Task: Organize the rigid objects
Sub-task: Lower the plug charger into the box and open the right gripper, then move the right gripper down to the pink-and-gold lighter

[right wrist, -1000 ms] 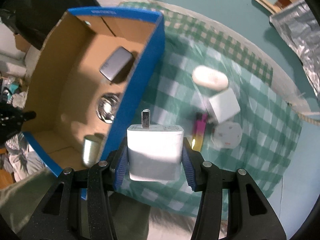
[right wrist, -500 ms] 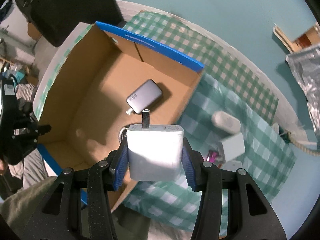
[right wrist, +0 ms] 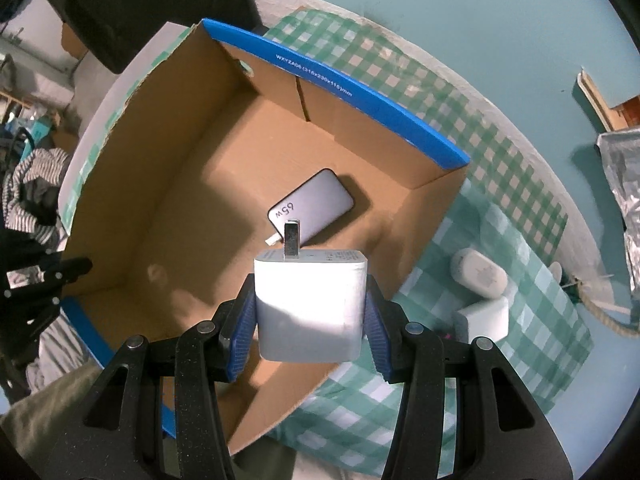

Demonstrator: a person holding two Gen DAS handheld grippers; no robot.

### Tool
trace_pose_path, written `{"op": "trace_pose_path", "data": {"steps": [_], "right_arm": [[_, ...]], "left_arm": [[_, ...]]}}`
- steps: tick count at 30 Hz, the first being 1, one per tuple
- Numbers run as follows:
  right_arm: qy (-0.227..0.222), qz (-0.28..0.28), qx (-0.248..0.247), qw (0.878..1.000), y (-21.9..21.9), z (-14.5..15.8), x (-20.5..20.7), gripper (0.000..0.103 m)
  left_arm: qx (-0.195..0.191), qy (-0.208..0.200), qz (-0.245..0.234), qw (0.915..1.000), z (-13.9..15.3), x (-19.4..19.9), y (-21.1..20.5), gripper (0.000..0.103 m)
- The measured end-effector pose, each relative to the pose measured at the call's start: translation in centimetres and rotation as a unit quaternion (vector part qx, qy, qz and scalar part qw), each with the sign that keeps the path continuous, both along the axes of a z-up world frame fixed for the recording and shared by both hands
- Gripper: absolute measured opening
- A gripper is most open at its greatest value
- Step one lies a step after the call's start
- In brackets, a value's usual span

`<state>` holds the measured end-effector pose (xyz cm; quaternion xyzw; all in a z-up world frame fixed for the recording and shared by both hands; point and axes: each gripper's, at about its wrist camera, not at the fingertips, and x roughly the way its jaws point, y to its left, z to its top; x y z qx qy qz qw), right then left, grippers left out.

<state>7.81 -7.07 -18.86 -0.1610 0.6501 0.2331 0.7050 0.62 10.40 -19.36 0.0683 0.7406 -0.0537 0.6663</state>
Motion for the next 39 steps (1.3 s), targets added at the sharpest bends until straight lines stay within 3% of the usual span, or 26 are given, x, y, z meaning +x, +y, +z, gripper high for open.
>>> {"op": "trace_pose_path", "data": {"steps": [23,39], "right_arm": [[-0.009,0.008,-0.020,1.000,0.4,-1.6,0.3,0.049],[-0.029,-0.018,0.007,0.999,-1.2,1.2,-0.3,0.057]], "left_arm": [[0.004,0.001,0.002,1.0000,0.0,-0.1,0.1,0.004],[0.005,0.001,0.002,1.0000,0.1,0.0,0.1,0.004]]}}
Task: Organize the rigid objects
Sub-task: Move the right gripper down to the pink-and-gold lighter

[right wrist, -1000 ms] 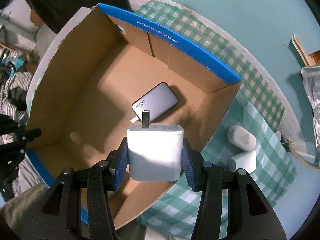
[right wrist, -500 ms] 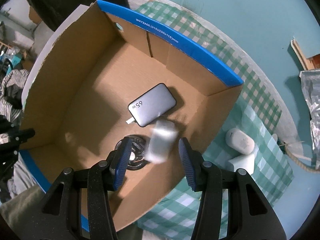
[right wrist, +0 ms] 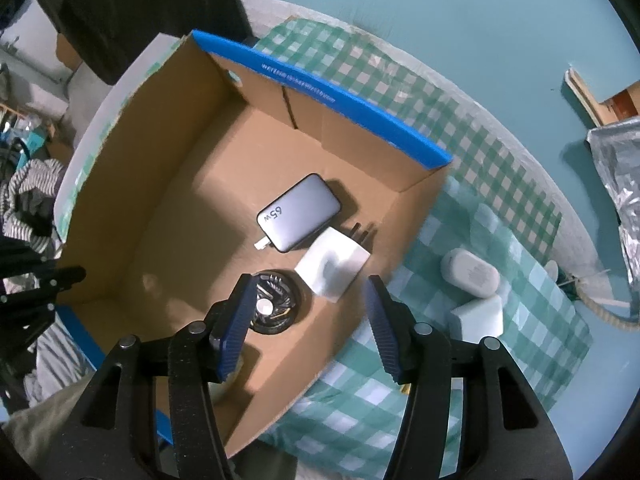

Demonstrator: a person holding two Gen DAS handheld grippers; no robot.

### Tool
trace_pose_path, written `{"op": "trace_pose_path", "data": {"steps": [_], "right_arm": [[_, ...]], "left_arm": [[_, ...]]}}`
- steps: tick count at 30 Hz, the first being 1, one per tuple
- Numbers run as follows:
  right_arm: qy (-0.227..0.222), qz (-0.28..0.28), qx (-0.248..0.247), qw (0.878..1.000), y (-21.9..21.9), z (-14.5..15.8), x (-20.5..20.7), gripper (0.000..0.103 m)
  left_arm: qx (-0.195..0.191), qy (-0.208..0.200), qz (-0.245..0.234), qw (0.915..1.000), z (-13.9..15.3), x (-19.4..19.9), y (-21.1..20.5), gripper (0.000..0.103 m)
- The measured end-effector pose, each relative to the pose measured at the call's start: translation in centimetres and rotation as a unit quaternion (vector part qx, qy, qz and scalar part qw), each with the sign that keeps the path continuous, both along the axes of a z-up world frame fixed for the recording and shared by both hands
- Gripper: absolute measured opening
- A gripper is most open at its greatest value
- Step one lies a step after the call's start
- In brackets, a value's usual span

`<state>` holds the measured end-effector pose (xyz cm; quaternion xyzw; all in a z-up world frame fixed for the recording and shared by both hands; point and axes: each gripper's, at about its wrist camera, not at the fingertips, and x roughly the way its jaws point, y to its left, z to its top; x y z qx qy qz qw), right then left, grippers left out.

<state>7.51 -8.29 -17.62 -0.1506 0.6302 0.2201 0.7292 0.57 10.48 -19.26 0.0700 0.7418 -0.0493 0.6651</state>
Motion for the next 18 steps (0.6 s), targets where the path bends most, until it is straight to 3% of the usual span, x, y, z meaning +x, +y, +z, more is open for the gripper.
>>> {"op": "trace_pose_path", "data": {"steps": [10,18], "right_arm": [[-0.010,-0.036,0.005,0.999,-3.5,2.0,0.0,0.059],[0.000,-0.090,-0.005,0.996,-8.0,1.5,0.4,0.063]], "left_arm": [[0.001,-0.001,-0.001,1.0000,-0.1,0.0,-0.1,0.004],[0.001,-0.001,-0.001,1.0000,-0.1,0.0,0.0,0.004]]}}
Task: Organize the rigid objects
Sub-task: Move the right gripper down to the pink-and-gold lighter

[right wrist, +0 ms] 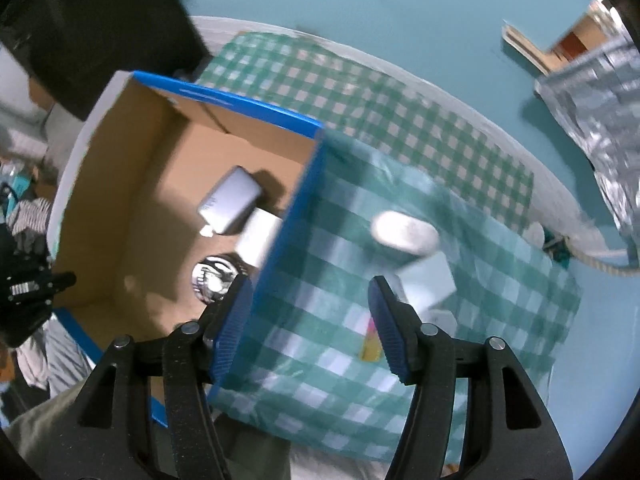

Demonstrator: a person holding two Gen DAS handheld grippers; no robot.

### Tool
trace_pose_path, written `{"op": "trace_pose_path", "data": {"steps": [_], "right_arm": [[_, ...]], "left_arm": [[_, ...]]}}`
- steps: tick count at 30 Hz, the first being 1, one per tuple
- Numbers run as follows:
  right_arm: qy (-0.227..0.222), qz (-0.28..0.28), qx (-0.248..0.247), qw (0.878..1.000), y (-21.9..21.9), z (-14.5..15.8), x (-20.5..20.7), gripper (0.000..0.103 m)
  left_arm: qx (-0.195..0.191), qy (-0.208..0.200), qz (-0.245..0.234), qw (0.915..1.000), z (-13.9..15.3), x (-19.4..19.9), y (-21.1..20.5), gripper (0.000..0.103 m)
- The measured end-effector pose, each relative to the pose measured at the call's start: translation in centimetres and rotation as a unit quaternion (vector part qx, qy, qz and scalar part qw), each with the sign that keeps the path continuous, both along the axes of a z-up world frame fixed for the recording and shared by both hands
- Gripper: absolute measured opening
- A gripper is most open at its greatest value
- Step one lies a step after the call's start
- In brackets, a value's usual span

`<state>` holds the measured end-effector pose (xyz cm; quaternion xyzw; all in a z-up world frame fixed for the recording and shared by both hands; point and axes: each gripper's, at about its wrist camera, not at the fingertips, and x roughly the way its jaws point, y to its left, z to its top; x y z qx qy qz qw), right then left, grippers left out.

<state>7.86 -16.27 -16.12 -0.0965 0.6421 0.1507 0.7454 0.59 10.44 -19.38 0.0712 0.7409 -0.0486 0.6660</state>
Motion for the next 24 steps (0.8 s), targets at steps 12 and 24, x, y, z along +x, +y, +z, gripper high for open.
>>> {"op": "trace_pose_path", "data": {"steps": [12,24], "right_arm": [[0.078,-0.079,0.013,0.994,-5.3,-7.0,0.3,0.063],[0.120,-0.120,0.048,0.984,-7.5,-11.2,0.3,0.063]], "left_arm": [[0.002,0.000,0.000,1.0000,0.1,0.0,-0.2,0.004],[0.002,0.000,0.000,1.0000,0.2,0.0,-0.2,0.004]]}}
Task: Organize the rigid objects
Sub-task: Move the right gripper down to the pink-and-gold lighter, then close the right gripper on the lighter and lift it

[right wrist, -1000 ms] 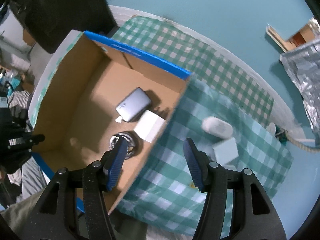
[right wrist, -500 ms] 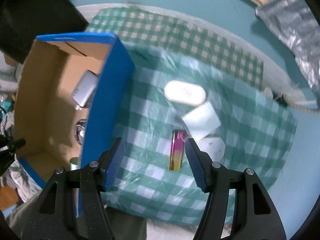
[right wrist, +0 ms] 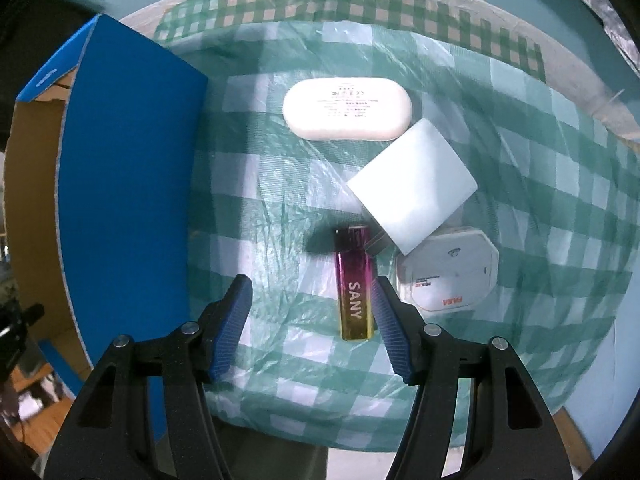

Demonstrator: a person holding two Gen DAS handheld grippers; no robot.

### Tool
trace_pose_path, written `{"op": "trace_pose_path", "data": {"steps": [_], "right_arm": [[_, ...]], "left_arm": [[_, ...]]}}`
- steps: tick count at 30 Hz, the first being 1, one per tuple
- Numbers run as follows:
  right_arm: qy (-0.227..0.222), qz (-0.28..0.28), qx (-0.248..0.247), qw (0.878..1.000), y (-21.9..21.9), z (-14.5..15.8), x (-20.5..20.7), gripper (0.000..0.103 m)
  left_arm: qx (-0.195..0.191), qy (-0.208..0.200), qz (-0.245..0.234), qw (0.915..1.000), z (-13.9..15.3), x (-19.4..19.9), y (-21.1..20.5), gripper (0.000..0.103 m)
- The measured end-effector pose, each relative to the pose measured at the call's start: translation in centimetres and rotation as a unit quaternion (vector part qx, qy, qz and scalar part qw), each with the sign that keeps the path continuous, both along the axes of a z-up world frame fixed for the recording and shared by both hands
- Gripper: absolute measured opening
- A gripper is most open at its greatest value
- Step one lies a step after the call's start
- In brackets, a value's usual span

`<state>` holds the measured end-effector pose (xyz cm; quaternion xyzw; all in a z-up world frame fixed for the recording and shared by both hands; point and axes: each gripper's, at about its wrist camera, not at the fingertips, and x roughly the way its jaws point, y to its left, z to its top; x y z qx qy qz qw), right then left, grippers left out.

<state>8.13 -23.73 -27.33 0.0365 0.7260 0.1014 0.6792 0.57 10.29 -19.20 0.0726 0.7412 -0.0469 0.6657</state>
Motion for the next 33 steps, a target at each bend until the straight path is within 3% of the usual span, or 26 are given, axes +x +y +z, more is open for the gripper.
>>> {"op": "trace_pose_path", "data": {"steps": [6,11,15,21,26,29,33], "right_arm": [[0.004,0.001,-0.032,0.999,-0.4,-1.0,0.3,0.063],[0.003,0.005,-0.024,1.000,-0.5,-1.4,0.4,0.064],[0.005,0.003,-0.024,1.000,0.0,-1.5,0.0,0.054],[0.012,0.007,-0.038,0.999,0.3,-2.4,-0.4,0.053],[0.007,0.009,-0.048,0.999,0.1,-2.9,-0.7,0.043],[-0.003,0.019,-0.076,0.997,0.8,-2.8,-1.0,0.024],[-0.001,0.019,-0.069,0.997,0.8,-2.8,-1.3,0.023]], "left_arm": [[0.000,0.000,0.001,1.0000,0.0,0.0,0.0,0.004],[-0.001,0.000,0.002,1.0000,0.1,0.0,0.0,0.004],[-0.001,0.001,0.001,1.0000,0.1,0.0,0.0,0.004],[-0.001,0.000,0.001,1.0000,0.2,-0.1,0.0,0.004],[-0.001,0.000,0.000,1.0000,0.2,-0.1,0.1,0.004],[0.000,0.000,0.000,1.0000,0.2,-0.2,0.1,0.004],[-0.002,0.001,0.000,1.0000,0.2,-0.1,0.1,0.004]]}}
